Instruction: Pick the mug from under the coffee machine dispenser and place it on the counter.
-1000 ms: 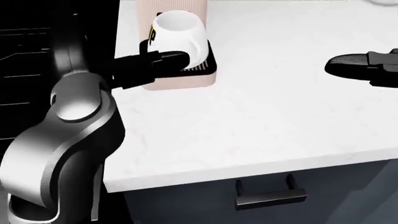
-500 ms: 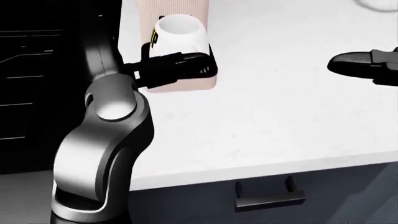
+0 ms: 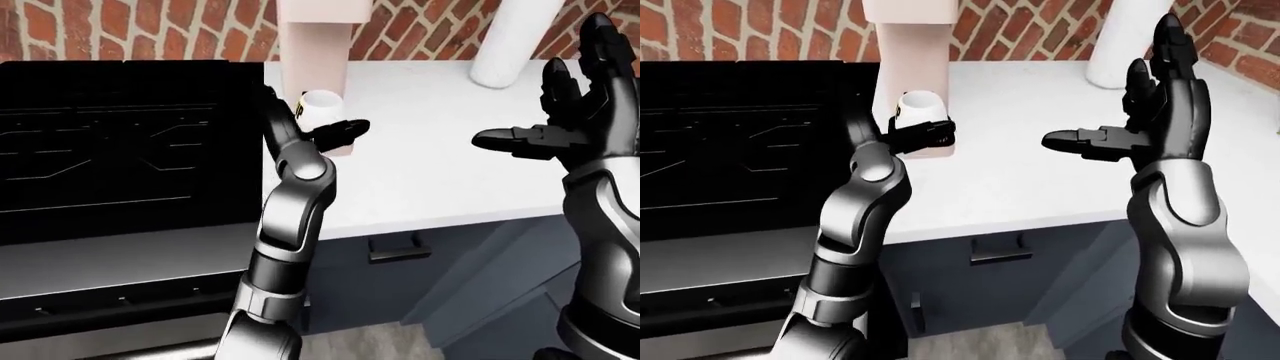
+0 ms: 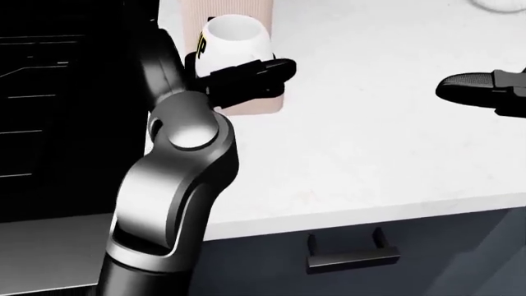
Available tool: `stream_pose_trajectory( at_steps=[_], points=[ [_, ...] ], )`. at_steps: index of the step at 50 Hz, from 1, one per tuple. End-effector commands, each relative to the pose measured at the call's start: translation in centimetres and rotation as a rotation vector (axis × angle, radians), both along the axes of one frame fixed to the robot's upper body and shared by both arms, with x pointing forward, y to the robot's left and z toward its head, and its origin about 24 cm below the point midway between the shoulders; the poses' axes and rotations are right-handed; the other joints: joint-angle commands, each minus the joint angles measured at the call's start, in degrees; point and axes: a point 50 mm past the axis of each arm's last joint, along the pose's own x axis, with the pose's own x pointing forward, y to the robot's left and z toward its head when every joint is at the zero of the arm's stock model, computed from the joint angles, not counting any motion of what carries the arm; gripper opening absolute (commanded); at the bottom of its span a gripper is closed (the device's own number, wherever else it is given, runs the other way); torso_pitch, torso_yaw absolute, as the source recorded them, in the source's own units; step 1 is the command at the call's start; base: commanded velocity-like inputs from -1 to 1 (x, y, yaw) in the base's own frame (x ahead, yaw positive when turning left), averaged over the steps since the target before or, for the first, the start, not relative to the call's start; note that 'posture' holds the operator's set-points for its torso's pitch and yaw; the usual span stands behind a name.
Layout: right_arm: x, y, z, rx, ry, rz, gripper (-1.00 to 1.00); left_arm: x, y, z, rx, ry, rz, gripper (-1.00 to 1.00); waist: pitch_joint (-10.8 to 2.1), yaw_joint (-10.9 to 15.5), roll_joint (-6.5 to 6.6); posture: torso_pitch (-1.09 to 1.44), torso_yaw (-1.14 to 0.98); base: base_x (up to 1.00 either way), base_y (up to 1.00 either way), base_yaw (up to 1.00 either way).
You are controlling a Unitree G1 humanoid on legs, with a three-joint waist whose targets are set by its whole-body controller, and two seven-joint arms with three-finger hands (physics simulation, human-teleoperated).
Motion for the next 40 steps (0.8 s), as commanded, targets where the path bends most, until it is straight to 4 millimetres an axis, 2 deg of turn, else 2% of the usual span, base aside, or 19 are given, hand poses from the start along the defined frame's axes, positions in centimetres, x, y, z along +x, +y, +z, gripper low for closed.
stream_pose_trajectory(
  at_steps=[1,27,40],
  points=[
    [-0.6,0.0,1.6,-0.022,-0.083,-0.007,1.00,-0.3,-0.3,2.2,-0.004,-0.106,-0.003,1.00,-1.45,0.03,-0.36,0.00,0.00,0.00,0.00,0.00],
    [-0.7,-0.1,1.5,-0.018,-0.082,-0.011,1.00,2.4,-2.0,2.0,0.054,-0.109,-0.021,1.00,-1.74,-0.06,-0.49,0.00,0.00,0.00,0.00,0.00],
    [-0.7,-0.2,1.7,-0.015,-0.087,-0.011,1.00,4.1,-2.2,0.1,0.071,-0.058,-0.021,1.00,-1.88,0.04,-0.69,0.00,0.00,0.00,0.00,0.00]
  ],
)
